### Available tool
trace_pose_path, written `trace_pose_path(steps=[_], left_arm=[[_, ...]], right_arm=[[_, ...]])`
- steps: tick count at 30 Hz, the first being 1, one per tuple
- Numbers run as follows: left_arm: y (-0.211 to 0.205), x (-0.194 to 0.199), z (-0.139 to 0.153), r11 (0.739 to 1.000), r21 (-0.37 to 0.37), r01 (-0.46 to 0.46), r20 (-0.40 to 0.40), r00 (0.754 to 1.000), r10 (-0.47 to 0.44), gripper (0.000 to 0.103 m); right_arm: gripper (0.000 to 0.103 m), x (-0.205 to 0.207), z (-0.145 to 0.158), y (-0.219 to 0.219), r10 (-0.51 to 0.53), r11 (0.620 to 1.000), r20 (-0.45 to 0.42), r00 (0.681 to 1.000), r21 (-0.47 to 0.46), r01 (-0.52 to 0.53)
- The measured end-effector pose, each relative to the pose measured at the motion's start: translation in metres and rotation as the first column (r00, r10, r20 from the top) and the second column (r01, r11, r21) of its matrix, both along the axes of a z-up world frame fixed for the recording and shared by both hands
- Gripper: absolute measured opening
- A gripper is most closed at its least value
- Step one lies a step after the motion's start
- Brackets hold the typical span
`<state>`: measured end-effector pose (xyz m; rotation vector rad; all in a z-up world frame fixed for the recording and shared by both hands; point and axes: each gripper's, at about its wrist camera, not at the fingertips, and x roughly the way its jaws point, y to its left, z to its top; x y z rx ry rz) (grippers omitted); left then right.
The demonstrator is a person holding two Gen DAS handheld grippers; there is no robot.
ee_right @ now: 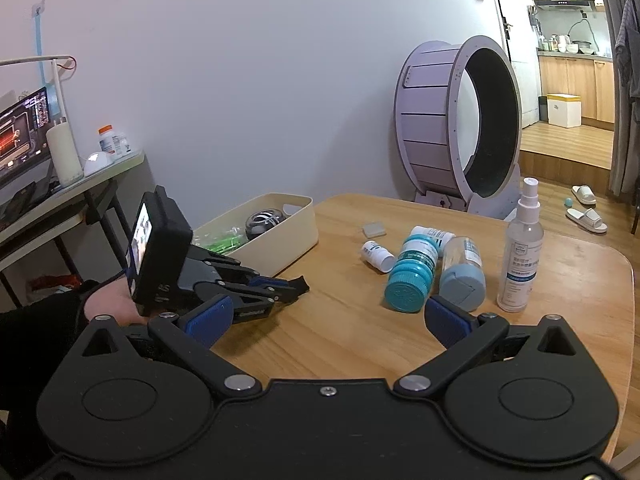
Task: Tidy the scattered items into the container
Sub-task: 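Move the left gripper to the small black foam piece and close on it, then carry the black piece into the cream basket and open the left gripper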
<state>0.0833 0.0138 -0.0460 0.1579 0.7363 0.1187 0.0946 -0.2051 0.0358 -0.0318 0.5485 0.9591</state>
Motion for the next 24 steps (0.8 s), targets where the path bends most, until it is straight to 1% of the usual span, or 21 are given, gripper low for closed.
trace_pose_path(steps=[1,3,5,10,12,15,16,19,20,22,23,24], left_arm=[[0.000,0.001,0.000,1.000,0.002,0.005,0.001,1.000,-0.005,0.021],[-0.003,0.001,0.002,1.000,0.007,0.012,0.007,1.000,-0.012,0.028],[-0.004,0.001,0.004,1.000,0.005,0.018,0.022,1.000,-0.018,0.031],[-0.008,0.009,0.000,1.000,0.014,0.005,0.008,1.000,-0.005,0.036],[-0.005,0.011,0.000,1.000,-0.022,-0.016,0.009,1.000,0.017,0.038],[0.003,0.012,0.002,0.992,-0.125,-0.026,-0.011,1.000,0.025,0.038],[0.004,0.011,0.002,0.989,-0.146,-0.017,-0.010,1.000,0.016,0.038],[0.001,0.003,0.003,0.984,-0.173,0.035,-0.004,0.999,-0.037,0.038],[-0.002,0.000,0.003,0.981,-0.184,0.061,-0.001,0.998,-0.062,0.034],[-0.006,-0.006,0.005,0.973,-0.208,0.099,0.003,0.995,-0.101,0.033],[-0.008,-0.009,0.007,0.967,-0.225,0.120,0.016,0.993,-0.120,0.033],[-0.010,-0.012,0.009,0.965,-0.227,0.129,0.029,0.992,-0.126,0.033]], right_arm=[[0.103,0.000,0.000,0.000,-0.001,1.000,-0.002,1.000,0.000,0.001],[0.103,0.001,-0.001,0.000,0.000,1.000,-0.005,1.000,-0.002,0.000],[0.103,-0.001,-0.001,0.001,0.003,1.000,-0.002,1.000,-0.007,-0.003],[0.103,-0.001,0.000,0.001,0.005,1.000,-0.003,1.000,-0.006,-0.005],[0.103,-0.001,0.000,0.002,0.008,1.000,-0.002,1.000,-0.006,-0.008],[0.103,-0.002,-0.001,0.002,0.011,1.000,0.000,1.000,-0.011,-0.011],[0.103,-0.001,-0.001,0.001,0.009,1.000,0.000,1.000,-0.011,-0.009],[0.103,-0.001,0.000,0.000,0.005,1.000,-0.001,1.000,-0.007,-0.005],[0.103,-0.001,0.000,0.000,0.003,1.000,0.000,1.000,-0.006,-0.003],[0.103,-0.001,0.000,0.000,0.003,1.000,0.001,1.000,-0.005,-0.003],[0.103,-0.001,0.000,0.001,0.004,1.000,0.002,1.000,-0.006,-0.004],[0.103,-0.001,0.000,0.001,0.005,1.000,0.003,1.000,-0.006,-0.005]])
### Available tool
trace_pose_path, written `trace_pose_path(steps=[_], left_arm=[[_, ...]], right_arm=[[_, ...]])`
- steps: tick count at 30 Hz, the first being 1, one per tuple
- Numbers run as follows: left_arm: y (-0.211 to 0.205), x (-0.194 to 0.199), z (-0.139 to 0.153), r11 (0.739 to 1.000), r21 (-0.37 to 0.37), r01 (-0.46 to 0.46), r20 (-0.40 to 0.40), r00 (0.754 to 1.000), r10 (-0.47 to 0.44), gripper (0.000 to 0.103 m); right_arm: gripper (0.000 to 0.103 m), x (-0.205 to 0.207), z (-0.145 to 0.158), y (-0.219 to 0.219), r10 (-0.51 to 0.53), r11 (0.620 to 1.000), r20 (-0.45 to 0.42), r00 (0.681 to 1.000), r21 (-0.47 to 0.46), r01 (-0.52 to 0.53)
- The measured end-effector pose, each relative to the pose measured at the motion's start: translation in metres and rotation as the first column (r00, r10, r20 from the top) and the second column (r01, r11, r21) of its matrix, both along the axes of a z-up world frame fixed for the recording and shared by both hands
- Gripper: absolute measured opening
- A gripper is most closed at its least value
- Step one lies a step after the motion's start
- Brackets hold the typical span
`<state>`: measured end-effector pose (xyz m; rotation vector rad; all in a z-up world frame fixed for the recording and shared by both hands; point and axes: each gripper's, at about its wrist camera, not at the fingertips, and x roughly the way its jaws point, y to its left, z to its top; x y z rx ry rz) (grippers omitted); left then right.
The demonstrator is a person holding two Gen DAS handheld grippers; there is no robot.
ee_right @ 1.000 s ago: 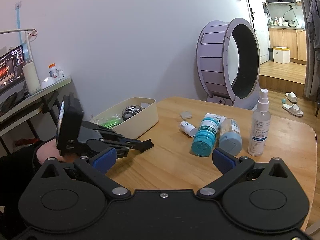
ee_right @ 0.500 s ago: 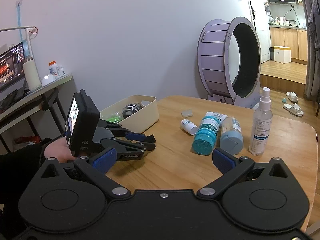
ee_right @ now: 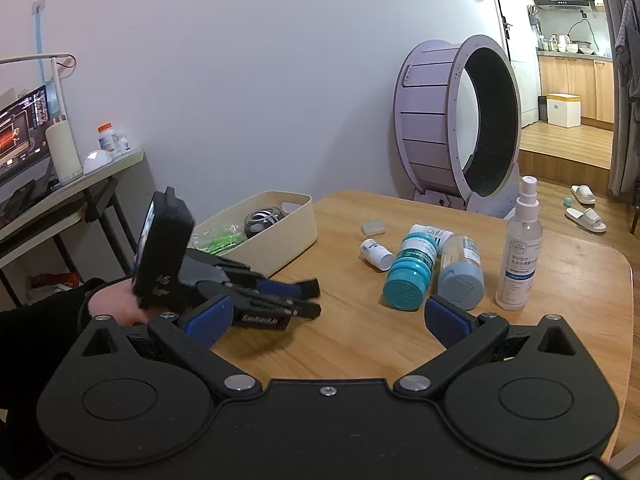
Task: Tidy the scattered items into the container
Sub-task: 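Carry the black piece into the cream basket and open the left gripper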
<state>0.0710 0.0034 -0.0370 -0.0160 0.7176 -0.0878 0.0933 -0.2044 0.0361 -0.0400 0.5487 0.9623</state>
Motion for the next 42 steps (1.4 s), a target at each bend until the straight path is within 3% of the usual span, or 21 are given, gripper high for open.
trace_pose_path(steps=[5,11,14,18,24,30,35,42], left_arm=[[-0.009,-0.004,0.010,0.997,0.081,-0.013,0.072,0.997,0.007,0.038],[0.000,0.017,-0.001,0.989,0.126,-0.071,0.018,0.997,0.069,0.038],[0.007,0.019,-0.008,0.994,0.087,-0.065,-0.035,0.997,0.068,0.036],[0.009,0.012,-0.009,0.998,0.059,-0.035,-0.020,0.999,0.036,0.022],[0.013,-0.001,0.003,0.999,0.024,-0.039,0.041,0.998,0.038,0.015],[0.026,-0.031,0.031,0.999,0.015,-0.036,0.116,0.993,0.034,0.015],[0.062,-0.058,0.059,0.994,0.015,-0.104,0.180,0.979,0.100,0.015],[0.106,-0.054,0.069,0.982,0.037,-0.184,0.185,0.967,0.174,0.020]], right_arm=[[0.103,0.000,0.000,-0.001,0.003,1.000,0.002,1.000,0.003,-0.003],[0.103,0.002,-0.001,-0.003,-0.003,1.000,-0.001,1.000,0.001,0.003],[0.103,0.002,-0.001,-0.003,-0.001,1.000,-0.001,1.000,0.003,0.001],[0.103,0.003,-0.001,-0.003,-0.001,1.000,-0.002,1.000,0.005,0.001],[0.103,0.002,-0.001,-0.001,0.001,1.000,-0.002,1.000,0.000,-0.001],[0.103,0.001,-0.001,0.001,0.008,1.000,-0.004,1.000,0.003,-0.008],[0.103,-0.001,0.000,0.007,0.025,0.999,-0.004,1.000,0.028,-0.025],[0.103,-0.002,0.001,0.017,0.039,0.997,-0.005,0.999,0.066,-0.038]])
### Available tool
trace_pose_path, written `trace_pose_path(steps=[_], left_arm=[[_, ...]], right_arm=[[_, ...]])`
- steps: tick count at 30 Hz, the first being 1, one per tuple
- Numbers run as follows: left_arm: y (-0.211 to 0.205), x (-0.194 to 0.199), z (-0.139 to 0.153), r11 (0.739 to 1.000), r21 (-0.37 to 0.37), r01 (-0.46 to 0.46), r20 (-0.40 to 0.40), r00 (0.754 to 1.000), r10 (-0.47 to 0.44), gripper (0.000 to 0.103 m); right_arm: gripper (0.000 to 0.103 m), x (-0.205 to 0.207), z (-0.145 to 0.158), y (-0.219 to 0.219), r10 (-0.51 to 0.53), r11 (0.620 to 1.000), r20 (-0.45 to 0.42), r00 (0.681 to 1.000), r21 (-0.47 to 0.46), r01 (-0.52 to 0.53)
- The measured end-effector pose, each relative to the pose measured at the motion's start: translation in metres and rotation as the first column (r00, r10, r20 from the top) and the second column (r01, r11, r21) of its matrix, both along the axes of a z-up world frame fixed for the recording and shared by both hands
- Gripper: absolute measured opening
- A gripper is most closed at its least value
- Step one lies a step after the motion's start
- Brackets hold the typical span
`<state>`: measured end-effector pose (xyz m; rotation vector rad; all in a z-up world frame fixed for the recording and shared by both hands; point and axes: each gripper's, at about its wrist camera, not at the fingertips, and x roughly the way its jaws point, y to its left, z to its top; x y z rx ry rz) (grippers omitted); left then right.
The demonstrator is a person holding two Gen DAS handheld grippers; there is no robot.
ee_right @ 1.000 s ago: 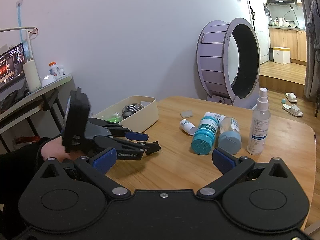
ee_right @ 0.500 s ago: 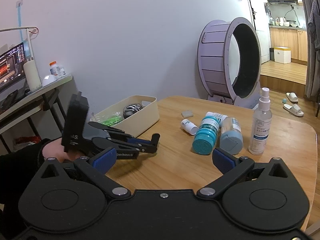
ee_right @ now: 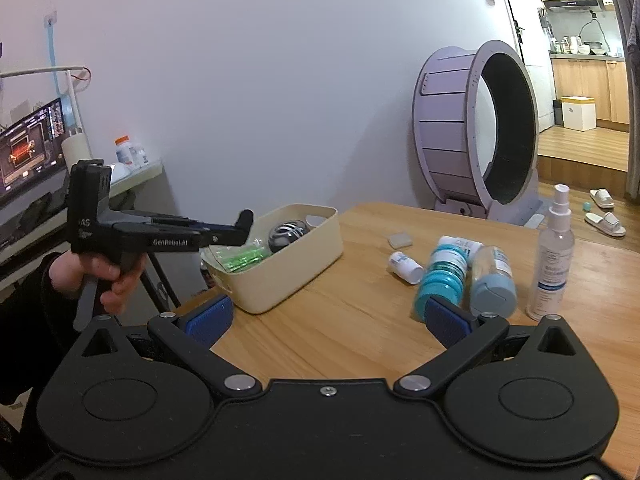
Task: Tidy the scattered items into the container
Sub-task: 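Carry the black piece into the cream basket and open the left gripper, then grasp the teal-capped pill bottle with the left gripper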
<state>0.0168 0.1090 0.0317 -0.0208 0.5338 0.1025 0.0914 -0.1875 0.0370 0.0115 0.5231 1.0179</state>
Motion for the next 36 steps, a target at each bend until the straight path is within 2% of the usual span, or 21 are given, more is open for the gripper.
trace_pose_path(steps=[2,5,9,15,21,26,32,36], left_arm=[[0.005,0.009,-0.006,1.000,0.007,0.005,-0.035,0.999,-0.004,0.025],[0.011,0.009,-0.010,1.000,0.003,-0.010,-0.053,0.999,0.011,0.041],[0.007,-0.001,-0.009,1.000,-0.025,0.001,-0.029,1.000,-0.001,0.048],[-0.035,0.004,-0.005,0.989,-0.074,0.126,-0.008,0.992,-0.127,0.051],[-0.093,0.037,-0.024,0.969,-0.148,0.198,-0.014,0.979,-0.202,0.052],[-0.128,0.072,-0.043,0.969,-0.163,0.185,-0.033,0.981,-0.193,0.053],[-0.149,0.102,-0.061,0.981,-0.154,0.118,-0.061,0.990,-0.128,0.057],[-0.156,0.114,-0.062,0.984,-0.160,0.081,-0.057,0.994,-0.091,0.060]], right_arm=[[0.103,0.000,0.001,0.002,-0.001,1.000,0.000,1.000,0.010,0.001],[0.103,0.001,0.001,0.004,-0.014,1.000,0.000,1.000,0.015,0.014],[0.103,0.002,-0.001,0.003,-0.037,0.999,0.012,0.999,0.011,0.037],[0.103,0.004,0.000,-0.007,-0.075,0.997,0.016,0.997,0.010,0.075],[0.103,0.007,0.005,-0.029,-0.131,0.991,0.017,0.991,0.039,0.130],[0.103,0.008,0.007,-0.046,-0.161,0.986,0.015,0.987,0.051,0.160],[0.103,0.007,0.006,-0.067,-0.210,0.976,0.015,0.978,0.066,0.209],[0.103,0.008,0.003,-0.072,-0.226,0.972,0.009,0.974,0.068,0.225]])
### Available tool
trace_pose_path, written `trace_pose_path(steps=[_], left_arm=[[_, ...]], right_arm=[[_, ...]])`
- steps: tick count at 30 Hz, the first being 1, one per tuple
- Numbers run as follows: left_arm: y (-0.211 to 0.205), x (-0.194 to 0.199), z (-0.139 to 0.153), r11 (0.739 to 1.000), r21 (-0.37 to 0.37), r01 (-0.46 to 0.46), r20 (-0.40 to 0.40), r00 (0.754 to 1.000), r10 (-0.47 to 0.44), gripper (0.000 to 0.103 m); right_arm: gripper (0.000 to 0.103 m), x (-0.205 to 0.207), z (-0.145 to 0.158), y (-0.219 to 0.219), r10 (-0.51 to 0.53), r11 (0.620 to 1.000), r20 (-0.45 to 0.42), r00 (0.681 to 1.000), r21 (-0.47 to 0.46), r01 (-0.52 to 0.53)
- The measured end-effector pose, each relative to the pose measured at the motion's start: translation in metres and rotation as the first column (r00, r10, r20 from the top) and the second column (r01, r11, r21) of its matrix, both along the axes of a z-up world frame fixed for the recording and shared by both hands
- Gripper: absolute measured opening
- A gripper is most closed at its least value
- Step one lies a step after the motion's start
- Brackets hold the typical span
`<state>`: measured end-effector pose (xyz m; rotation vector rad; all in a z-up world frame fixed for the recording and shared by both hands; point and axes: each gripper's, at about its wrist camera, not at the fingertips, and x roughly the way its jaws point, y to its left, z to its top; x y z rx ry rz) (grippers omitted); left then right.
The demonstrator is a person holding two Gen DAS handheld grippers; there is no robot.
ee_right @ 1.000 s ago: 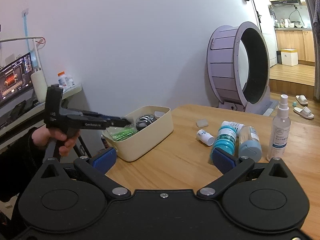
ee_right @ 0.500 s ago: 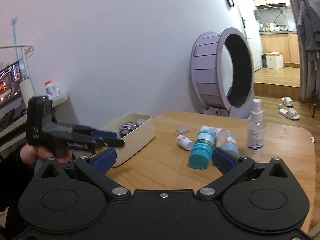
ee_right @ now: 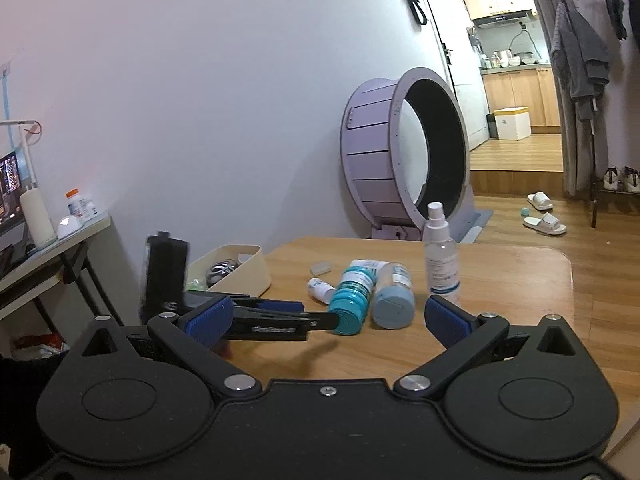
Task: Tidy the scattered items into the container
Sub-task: 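Grasp the teal-capped pill bottle with the left gripper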
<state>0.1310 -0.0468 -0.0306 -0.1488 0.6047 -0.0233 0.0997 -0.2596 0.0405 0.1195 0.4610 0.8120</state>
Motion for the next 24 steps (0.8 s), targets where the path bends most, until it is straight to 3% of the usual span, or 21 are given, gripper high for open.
trace_pose_path(steps=[13,17,24], left_arm=[[-0.003,0.017,-0.012,0.999,0.008,-0.032,-0.019,0.999,0.032,0.059],[0.001,0.010,-0.011,1.000,0.009,-0.024,0.012,1.000,0.024,0.048],[0.012,-0.020,-0.002,0.999,0.025,0.021,0.048,0.999,-0.022,0.048]], right_arm=[[0.103,-0.002,-0.001,-0.004,0.009,1.000,0.001,1.000,0.000,-0.009],[0.103,-0.002,0.000,-0.004,0.007,1.000,0.001,1.000,-0.002,-0.007],[0.103,0.001,0.000,-0.005,0.016,1.000,0.002,1.000,-0.003,-0.016]])
